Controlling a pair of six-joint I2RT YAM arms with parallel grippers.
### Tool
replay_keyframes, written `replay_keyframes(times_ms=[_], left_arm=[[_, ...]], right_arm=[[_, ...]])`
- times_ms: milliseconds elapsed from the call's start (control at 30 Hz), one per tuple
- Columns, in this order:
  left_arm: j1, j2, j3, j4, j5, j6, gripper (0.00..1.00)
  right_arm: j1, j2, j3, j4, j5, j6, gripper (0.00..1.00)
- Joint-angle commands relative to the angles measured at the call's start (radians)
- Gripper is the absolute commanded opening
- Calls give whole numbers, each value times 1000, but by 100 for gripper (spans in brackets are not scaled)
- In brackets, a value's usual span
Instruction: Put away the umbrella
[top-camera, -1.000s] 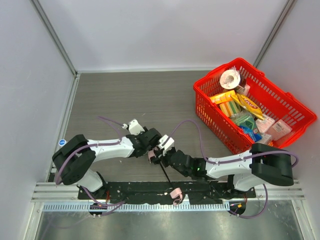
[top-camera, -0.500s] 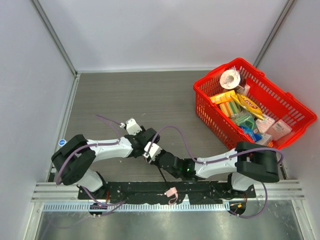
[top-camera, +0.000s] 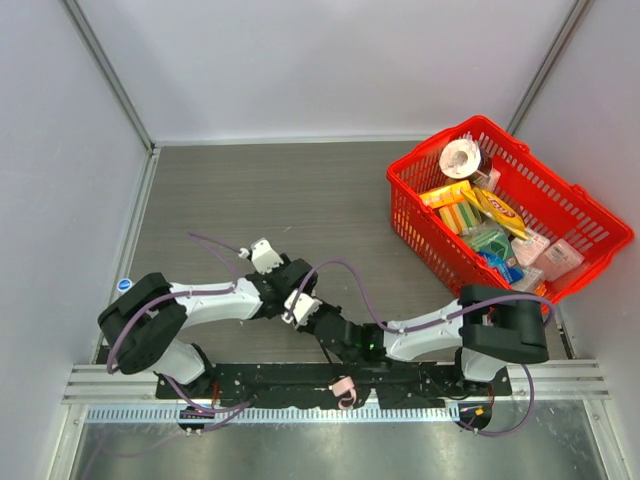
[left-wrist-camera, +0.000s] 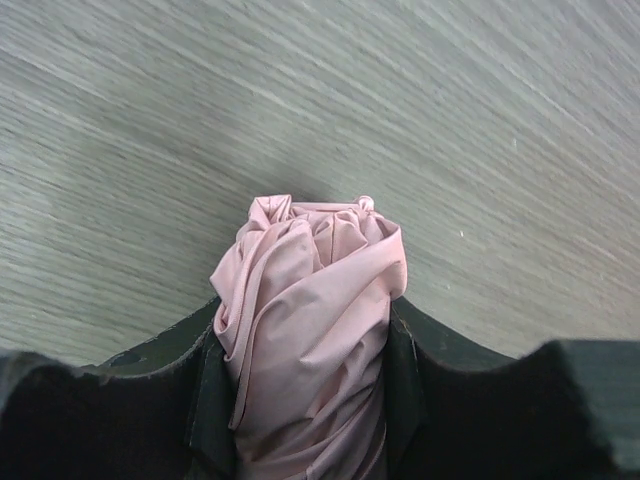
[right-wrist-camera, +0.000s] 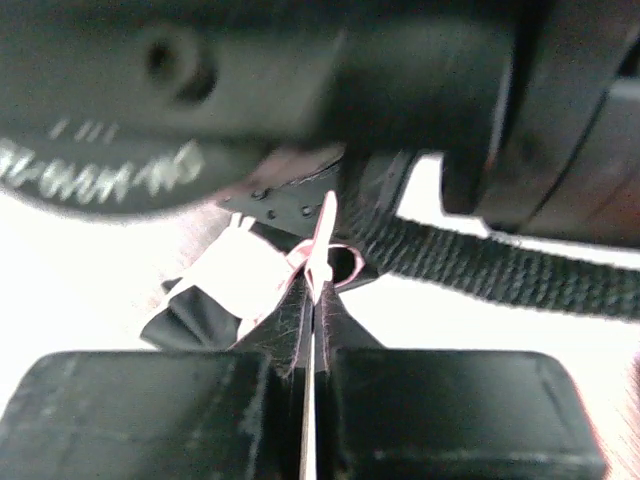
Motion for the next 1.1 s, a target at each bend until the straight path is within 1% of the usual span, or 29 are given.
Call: replay_keyframes(times_ms=[0,67,167,267,333,367,433,467,533,567,667,700,800,900,1000,1067], left_arm=[[16,-32,-80,54,106,37,0],[35,-65,-105,91,144,22,0],[57,-94,-121,99,170,17,0],[94,-88,-66,-8,219,19,0],[97,-83,-21,-87,227,13,0],[97,-85,-10,-95,242,14,0],[97,-82,7,-111,259,10,0],[97,-77,17,-124,264,10,0],[97,-60,62,-180,250,14,0],[94,-51,77,-217,239,19,0],[94,-42,103,-246,235,36,0],[92,-40,117,-265,230,45,0],[86,-33,148,-303,212,62,0],[77,-26,171,-340,209,66,0],[72,-17,179,-332,224,71,0],[66,-3,191,-340,230,73,0]], right_arm=[[78,-125,-16,143,-164,-19,1],[78,-162,-50,235,-169,37,1],[73,-176,-74,323,-189,26,1],[70,-150,-68,300,-192,-104,1],[72,-136,-67,261,-186,-213,1],[70,-133,-65,235,-180,-275,1],[69,-130,-59,204,-169,-351,1],[67,-127,-53,185,-169,-374,1],[66,-108,-9,94,-163,-440,1],[66,-101,-2,84,-152,-457,1],[66,-46,40,9,-143,-546,1],[69,-33,56,-5,-126,-558,1],[72,5,114,-118,-147,-583,1],[78,88,178,-228,-100,-651,1],[78,145,222,-310,-80,-675,1],[78,189,269,-394,-69,-679,1]])
